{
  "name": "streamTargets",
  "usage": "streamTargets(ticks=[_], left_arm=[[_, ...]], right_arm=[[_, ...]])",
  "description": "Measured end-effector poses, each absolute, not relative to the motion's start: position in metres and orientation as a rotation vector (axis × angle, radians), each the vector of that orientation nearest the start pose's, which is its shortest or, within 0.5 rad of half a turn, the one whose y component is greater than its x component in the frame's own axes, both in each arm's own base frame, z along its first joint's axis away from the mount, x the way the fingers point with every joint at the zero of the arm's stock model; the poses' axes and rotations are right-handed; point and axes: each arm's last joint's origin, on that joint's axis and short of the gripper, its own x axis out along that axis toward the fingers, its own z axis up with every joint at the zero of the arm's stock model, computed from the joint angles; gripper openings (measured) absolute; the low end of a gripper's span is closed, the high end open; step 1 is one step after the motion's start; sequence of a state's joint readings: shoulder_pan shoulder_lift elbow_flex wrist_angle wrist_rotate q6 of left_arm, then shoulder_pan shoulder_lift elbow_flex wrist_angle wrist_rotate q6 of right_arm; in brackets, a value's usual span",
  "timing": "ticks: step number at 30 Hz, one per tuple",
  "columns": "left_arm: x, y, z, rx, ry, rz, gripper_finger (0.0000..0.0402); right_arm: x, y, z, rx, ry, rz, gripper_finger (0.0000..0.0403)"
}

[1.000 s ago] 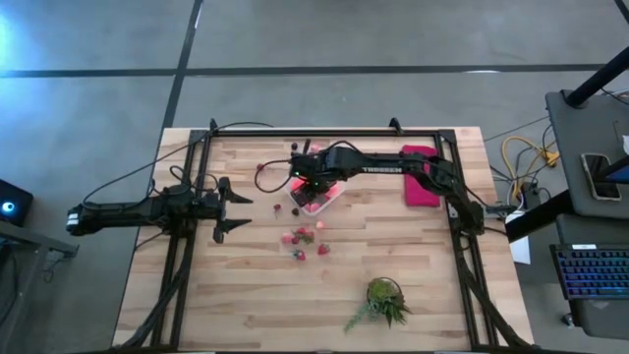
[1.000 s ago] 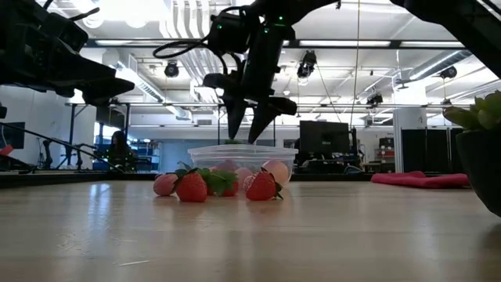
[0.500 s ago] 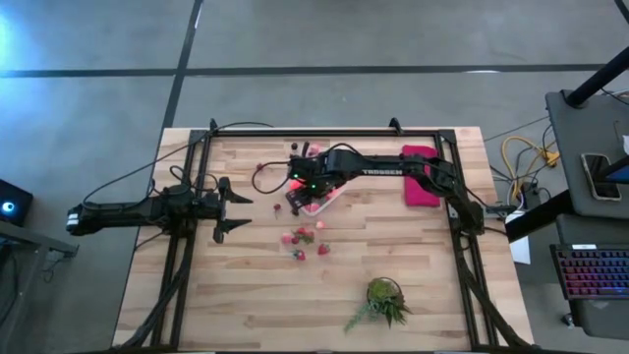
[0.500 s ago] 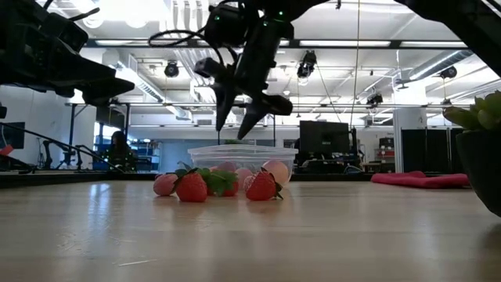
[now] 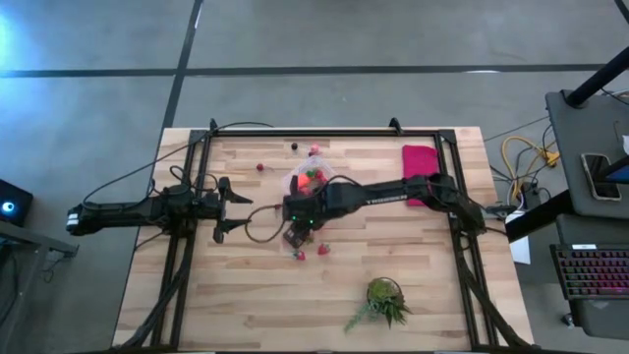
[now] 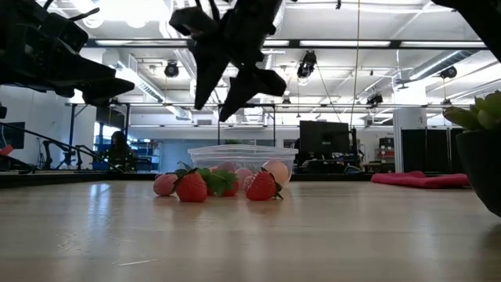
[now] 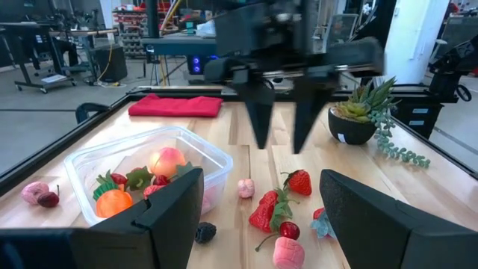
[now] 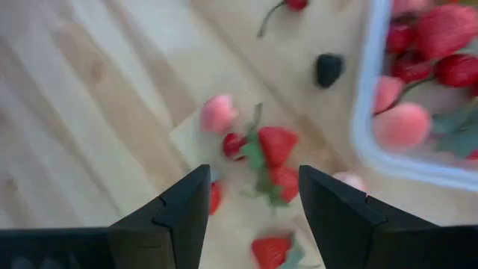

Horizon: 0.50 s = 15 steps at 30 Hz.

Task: Pick and placing Produce into tupperware
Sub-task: Put the red strawberry into the transparent container

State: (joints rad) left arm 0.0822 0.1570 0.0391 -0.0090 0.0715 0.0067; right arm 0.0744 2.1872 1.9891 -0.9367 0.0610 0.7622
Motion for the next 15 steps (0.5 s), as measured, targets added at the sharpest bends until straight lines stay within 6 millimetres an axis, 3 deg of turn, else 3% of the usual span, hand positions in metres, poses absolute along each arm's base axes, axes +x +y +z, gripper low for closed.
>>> streamTargets(ticks=[10,11,15], left_arm=[[0.105,0.007,0.163,-0.006,0.126,0.013,0.0255],[0.105,0.008,0.165,-0.08,0.109,0.079,0.0255],[0.097,0.028,0.169,-0.67,-0.246,0.837,0.0255]], right_arm=[[0.476,0.041,0.271,0.615,0.914,-0.354,0.0194],[0.477,0.041,0.275,0.621,0.903,-0.347,0.0194],[0.479,0.045,0.287,0.619,0.87,-0.273,0.0194]])
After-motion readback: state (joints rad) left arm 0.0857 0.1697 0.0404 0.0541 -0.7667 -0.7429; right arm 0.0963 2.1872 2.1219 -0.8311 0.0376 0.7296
